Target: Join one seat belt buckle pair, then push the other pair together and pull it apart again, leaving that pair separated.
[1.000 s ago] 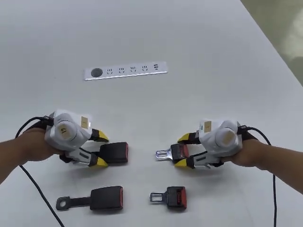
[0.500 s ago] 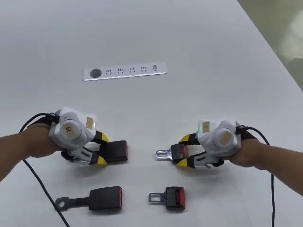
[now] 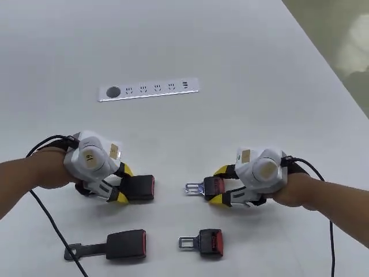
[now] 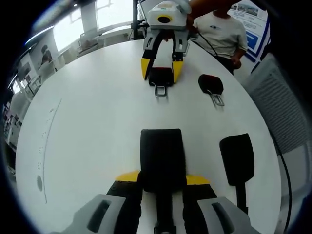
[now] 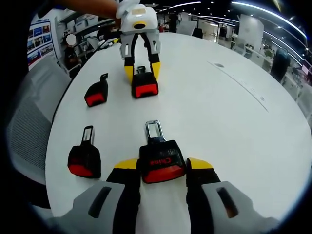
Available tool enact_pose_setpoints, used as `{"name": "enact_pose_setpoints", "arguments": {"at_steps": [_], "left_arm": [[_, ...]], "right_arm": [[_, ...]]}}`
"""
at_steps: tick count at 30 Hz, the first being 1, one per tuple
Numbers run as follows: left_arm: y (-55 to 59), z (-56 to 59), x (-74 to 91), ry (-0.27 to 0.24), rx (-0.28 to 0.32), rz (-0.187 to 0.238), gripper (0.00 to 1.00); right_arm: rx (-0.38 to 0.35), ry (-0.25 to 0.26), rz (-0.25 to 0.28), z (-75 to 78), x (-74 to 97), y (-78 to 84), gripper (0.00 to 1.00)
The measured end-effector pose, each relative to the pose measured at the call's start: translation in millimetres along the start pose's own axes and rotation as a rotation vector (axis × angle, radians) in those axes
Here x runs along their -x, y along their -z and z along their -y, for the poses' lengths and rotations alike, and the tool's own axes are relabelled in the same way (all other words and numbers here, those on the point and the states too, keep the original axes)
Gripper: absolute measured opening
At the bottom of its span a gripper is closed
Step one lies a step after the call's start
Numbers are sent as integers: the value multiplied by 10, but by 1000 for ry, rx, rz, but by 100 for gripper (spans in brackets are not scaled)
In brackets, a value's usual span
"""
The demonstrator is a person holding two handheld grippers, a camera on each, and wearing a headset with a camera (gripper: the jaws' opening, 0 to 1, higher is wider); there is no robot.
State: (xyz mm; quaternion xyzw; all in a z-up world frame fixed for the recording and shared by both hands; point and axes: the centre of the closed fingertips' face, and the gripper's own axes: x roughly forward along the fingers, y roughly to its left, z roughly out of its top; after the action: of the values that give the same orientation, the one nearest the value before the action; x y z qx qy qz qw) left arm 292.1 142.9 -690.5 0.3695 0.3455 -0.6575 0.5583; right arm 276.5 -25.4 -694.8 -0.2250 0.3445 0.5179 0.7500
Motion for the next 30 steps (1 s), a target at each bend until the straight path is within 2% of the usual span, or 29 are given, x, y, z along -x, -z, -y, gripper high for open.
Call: {"name": "enact_pose_setpoints", "arguments": {"at_steps": [14,18,30], "left_arm": [[2,-2,-9,11,-1,-43,32],[30,-23,-21,13,1,-46,32],[11,-13,-19,13,6,-64,32]], "right_arm": [[-1,0,19,-40,-199,-229,34],[-6,1,27,-35,-246,-281,34],[1,-2,48,-116,-424,-477,34]]}}
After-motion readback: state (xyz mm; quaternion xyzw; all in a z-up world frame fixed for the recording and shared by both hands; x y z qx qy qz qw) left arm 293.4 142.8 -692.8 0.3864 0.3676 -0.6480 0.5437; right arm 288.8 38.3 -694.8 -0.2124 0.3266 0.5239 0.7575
